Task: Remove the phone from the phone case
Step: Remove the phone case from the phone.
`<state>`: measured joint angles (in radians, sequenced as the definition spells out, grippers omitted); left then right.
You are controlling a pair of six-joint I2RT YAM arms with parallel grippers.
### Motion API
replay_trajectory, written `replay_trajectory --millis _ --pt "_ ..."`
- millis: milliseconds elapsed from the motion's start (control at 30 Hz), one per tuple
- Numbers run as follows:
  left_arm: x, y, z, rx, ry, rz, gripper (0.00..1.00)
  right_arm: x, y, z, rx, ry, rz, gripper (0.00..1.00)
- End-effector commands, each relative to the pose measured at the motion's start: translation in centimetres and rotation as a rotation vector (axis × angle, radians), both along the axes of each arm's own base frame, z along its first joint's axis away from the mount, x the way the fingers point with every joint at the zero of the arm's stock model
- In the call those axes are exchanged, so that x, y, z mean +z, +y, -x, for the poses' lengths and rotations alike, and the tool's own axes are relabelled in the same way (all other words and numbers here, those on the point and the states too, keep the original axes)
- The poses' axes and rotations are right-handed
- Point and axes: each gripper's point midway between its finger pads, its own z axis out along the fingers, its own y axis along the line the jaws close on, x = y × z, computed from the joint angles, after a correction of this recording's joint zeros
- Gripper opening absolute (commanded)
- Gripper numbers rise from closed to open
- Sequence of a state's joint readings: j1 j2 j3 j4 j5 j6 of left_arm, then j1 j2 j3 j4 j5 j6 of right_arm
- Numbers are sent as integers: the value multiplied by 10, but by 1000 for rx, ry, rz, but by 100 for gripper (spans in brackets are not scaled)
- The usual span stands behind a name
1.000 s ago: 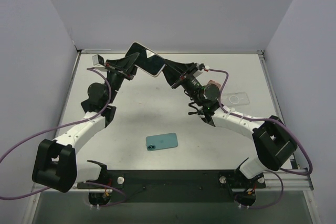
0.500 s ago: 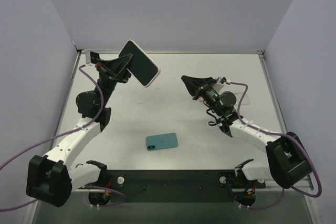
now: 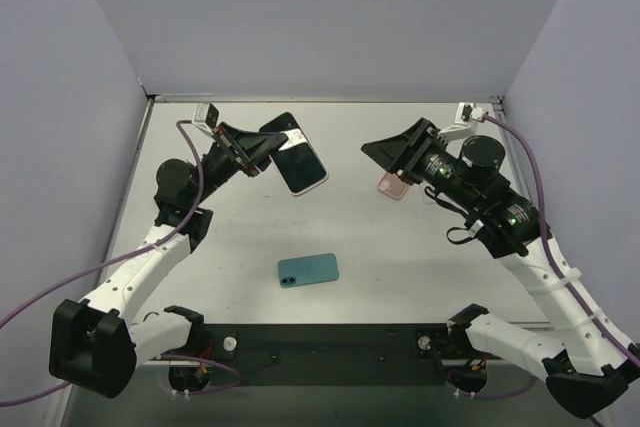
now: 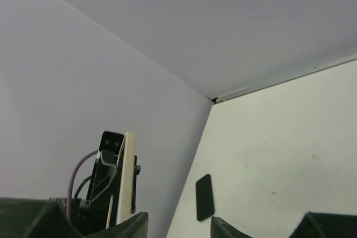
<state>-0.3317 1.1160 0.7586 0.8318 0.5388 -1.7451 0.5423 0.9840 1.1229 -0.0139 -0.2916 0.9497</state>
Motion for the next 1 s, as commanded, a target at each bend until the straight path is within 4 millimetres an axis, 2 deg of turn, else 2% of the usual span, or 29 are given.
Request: replay_trajectory --millis 0,33,100,333,633,967 --pt "-18 -8 3 -24 -17 -102 0 -44 -20 16 1 20 388 48" --pt "-18 -9 2 -23 -18 -104 0 -31 -15 19 15 -12 396 50" --pt "-20 -10 1 -25 -21 -105 0 -33 -1 28 76 -19 440 52" --pt "-19 -10 -1 -18 -24 -101 0 -30 17 38 151 -37 429 52" --pt "-17 -10 -1 -13 -31 -96 0 -20 25 42 183 -67 391 52" --pt "-16 -9 0 -10 -33 -94 0 -21 43 46 239 -74 374 52"
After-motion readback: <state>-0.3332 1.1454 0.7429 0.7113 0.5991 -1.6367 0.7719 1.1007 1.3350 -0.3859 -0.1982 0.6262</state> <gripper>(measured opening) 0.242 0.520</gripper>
